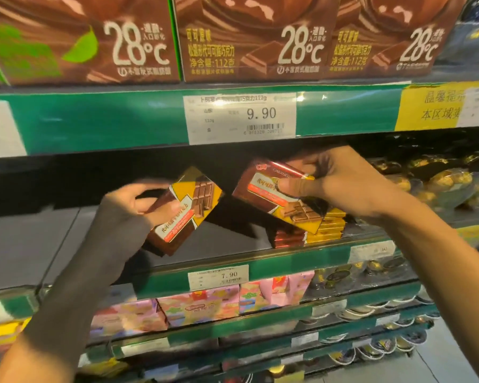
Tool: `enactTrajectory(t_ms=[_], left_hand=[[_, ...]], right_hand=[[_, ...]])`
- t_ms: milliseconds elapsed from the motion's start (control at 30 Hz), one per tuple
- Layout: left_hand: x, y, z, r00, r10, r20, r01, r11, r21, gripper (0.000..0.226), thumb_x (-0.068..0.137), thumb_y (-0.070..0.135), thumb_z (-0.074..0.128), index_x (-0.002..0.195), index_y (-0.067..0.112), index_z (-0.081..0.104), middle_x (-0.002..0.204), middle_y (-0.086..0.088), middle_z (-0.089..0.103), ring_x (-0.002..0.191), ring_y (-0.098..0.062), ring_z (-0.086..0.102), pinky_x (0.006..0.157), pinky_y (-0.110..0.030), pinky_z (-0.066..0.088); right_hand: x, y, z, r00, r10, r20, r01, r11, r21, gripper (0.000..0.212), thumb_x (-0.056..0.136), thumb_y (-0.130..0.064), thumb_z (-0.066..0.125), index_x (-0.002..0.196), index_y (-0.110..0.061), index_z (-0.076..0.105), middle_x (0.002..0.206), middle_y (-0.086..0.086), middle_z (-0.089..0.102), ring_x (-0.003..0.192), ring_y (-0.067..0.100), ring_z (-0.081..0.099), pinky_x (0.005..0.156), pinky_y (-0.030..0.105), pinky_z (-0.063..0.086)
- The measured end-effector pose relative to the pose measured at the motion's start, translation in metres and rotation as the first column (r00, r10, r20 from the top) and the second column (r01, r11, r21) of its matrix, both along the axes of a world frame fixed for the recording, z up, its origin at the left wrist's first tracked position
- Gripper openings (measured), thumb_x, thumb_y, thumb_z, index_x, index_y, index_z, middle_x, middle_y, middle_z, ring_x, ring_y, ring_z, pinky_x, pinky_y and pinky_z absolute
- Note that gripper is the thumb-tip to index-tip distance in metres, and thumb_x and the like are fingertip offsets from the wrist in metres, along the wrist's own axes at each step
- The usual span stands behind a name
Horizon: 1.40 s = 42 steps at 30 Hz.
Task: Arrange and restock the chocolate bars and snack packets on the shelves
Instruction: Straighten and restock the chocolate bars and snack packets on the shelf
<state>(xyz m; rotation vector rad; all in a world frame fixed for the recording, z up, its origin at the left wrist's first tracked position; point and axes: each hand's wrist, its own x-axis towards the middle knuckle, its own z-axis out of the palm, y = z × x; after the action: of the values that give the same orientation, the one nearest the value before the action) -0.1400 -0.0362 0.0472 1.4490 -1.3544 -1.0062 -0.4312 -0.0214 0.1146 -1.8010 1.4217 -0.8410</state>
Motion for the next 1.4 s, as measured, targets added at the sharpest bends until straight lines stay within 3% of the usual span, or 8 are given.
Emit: enactTrajectory(t_ms=[133,333,433,633,933,1033,1267,1400], left_hand=[[0.026,0.044,-0.01,0.997,0.046,-0.065,-0.051,0.995,-0.082,0.029,0.084,0.016,0.071,0.107,0.034,0.069,0.108,0.005,0.072,0.102,-0.021,0.068,0.082,-0.042,0.054],[0.054,0.136,-0.041,0.915,0.313,-0.255,-0.346,0.933,-0.097,0.019,0.079,0.008,0.068,0.095,0.017,0.071,0.073,0.005,0.067,0.067,-0.006,0.061,0.065,-0.017,0.048],[0.069,0.197,-0.066,0.802,0.529,-0.277,-0.547,0.837,0.017,0.021,0.081,0.009,0.071,0.098,0.02,0.071,0.086,-0.016,0.072,0.073,-0.021,0.064,0.068,-0.028,0.052],[0.092,0.321,-0.12,0.54,0.808,-0.236,-0.782,0.585,0.214,0.017,0.089,0.006,0.065,0.099,0.018,0.07,0.084,-0.019,0.073,0.068,-0.028,0.066,0.066,-0.035,0.05],[0.184,0.455,-0.191,0.231,0.941,-0.249,-0.902,0.303,0.307,0.017,0.086,0.014,0.07,0.103,0.017,0.07,0.089,-0.014,0.075,0.08,-0.033,0.069,0.074,-0.049,0.054],[0.229,0.483,-0.198,0.21,0.941,-0.266,-0.906,0.289,0.308,0.017,0.087,0.012,0.069,0.105,0.014,0.069,0.09,-0.014,0.075,0.08,-0.03,0.07,0.07,-0.039,0.054],[0.335,0.499,-0.188,0.285,0.906,-0.313,-0.879,0.378,0.292,0.018,0.09,0.005,0.065,0.106,0.009,0.068,0.088,-0.007,0.075,0.073,-0.015,0.068,0.056,-0.022,0.053],[0.387,0.48,-0.187,0.332,0.891,-0.311,-0.859,0.422,0.29,0.017,0.089,0.004,0.066,0.102,0.014,0.069,0.083,0.001,0.076,0.07,-0.012,0.07,0.056,-0.019,0.053]], right_hand=[[0.039,0.017,-0.03,0.98,0.099,0.174,-0.087,0.994,-0.073,0.015,0.084,-0.018,0.073,0.096,-0.01,0.071,0.083,0.002,0.076,0.077,0.018,0.074,0.064,0.029,0.06],[0.105,0.046,-0.089,0.888,0.191,0.418,-0.239,0.969,0.066,0.012,0.085,-0.015,0.073,0.097,-0.012,0.071,0.082,0.009,0.076,0.072,0.023,0.074,0.058,0.03,0.059],[0.14,0.067,-0.124,0.812,0.185,0.554,-0.351,0.912,0.21,0.011,0.084,-0.011,0.072,0.095,-0.01,0.071,0.08,0.01,0.076,0.065,0.025,0.072,0.05,0.03,0.056],[0.209,0.125,-0.197,0.781,0.309,0.542,-0.529,0.788,0.314,0.007,0.086,-0.002,0.07,0.088,-0.008,0.073,0.08,0.011,0.074,0.067,0.015,0.064,0.061,0.024,0.049],[0.344,0.21,-0.244,0.779,0.422,0.464,-0.609,0.688,0.395,0.008,0.083,-0.014,0.077,0.088,-0.011,0.072,0.072,0.013,0.068,0.066,0.02,0.059,0.063,0.036,0.048],[0.393,0.236,-0.25,0.776,0.456,0.436,-0.621,0.674,0.399,0.008,0.086,-0.008,0.072,0.09,-0.002,0.068,0.065,0.013,0.056,0.058,0.018,0.047,0.047,0.026,0.042],[0.487,0.27,-0.244,0.791,0.403,0.46,-0.599,0.66,0.452,0.021,0.085,-0.016,0.074,0.103,-0.006,0.07,0.092,0.019,0.074,0.078,0.03,0.069,0.075,0.049,0.056],[0.531,0.264,-0.237,0.832,0.38,0.404,-0.537,0.733,0.418,0.008,0.09,-0.013,0.068,0.097,-0.011,0.07,0.082,0.004,0.077,0.073,0.023,0.073,0.065,0.039,0.06]])
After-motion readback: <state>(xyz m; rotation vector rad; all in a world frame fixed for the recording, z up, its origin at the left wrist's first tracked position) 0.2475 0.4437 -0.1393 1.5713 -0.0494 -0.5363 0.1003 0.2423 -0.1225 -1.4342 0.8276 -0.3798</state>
